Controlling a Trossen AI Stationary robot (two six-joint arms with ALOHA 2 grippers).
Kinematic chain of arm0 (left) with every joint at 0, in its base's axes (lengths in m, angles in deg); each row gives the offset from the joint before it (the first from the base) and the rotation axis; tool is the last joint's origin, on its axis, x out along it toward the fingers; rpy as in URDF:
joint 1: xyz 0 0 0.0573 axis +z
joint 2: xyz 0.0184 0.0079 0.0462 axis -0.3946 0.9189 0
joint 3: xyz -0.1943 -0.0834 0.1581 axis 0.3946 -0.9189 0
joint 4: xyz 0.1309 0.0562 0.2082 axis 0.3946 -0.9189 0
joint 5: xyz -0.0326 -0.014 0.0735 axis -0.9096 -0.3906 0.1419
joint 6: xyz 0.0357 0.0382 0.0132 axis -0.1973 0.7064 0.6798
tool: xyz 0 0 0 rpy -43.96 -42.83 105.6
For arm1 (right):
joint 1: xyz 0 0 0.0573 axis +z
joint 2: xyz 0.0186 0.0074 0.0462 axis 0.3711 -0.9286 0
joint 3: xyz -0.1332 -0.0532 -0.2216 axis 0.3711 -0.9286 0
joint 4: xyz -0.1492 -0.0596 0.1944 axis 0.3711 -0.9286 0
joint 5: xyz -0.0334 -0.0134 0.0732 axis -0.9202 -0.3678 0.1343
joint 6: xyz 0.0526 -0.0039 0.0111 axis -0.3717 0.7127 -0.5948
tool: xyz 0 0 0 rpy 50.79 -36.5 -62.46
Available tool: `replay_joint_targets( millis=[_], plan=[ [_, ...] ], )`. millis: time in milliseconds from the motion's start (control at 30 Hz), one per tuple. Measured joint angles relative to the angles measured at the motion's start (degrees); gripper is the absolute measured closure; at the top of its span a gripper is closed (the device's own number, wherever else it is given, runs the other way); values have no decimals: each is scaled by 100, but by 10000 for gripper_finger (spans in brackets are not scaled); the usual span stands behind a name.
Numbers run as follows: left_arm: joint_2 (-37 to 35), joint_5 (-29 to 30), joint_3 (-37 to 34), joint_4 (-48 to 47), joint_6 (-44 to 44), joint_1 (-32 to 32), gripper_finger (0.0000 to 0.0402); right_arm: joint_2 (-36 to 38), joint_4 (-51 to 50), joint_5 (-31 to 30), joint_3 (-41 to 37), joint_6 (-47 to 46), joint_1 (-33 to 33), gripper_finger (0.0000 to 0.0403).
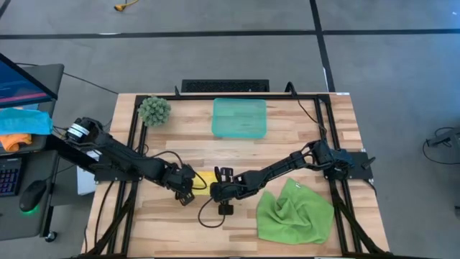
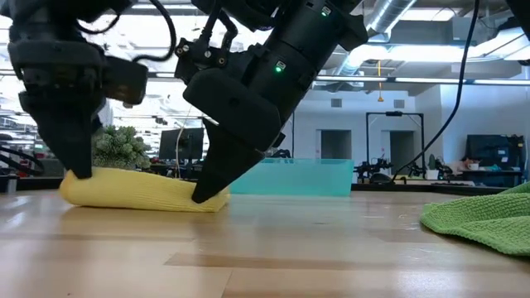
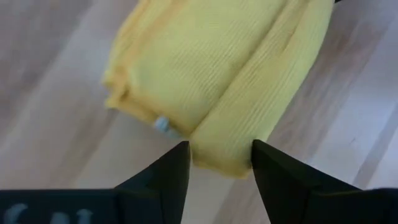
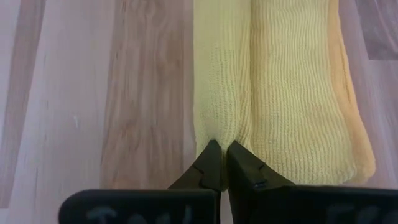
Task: Roll microfiber towels into tight, uniform cylinder then place into a basket
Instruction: Roll the yellow microfiber cloth
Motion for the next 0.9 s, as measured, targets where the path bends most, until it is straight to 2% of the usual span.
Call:
replay_joint_targets(
  millis=[267,500,667,767,900],
  plan=[
    [-617,590,7,-788,-38,-226,239,0,-2,8,0,-2,0,377],
    [-858,1847,15,-364,778,-1231,239,0,1,32,-2,-2,-2,377],
    [-453,2469,29,559,1583,-1810,239,0,2,65,-2,-133,-25,377],
    [-38,2478,33,917,1858,-1861,239,0,2,149,-2,-142,-30,377],
    [454,2512,33,927,1807,-1770,239,0,2,146,-2,-142,-28,377]
  ],
)
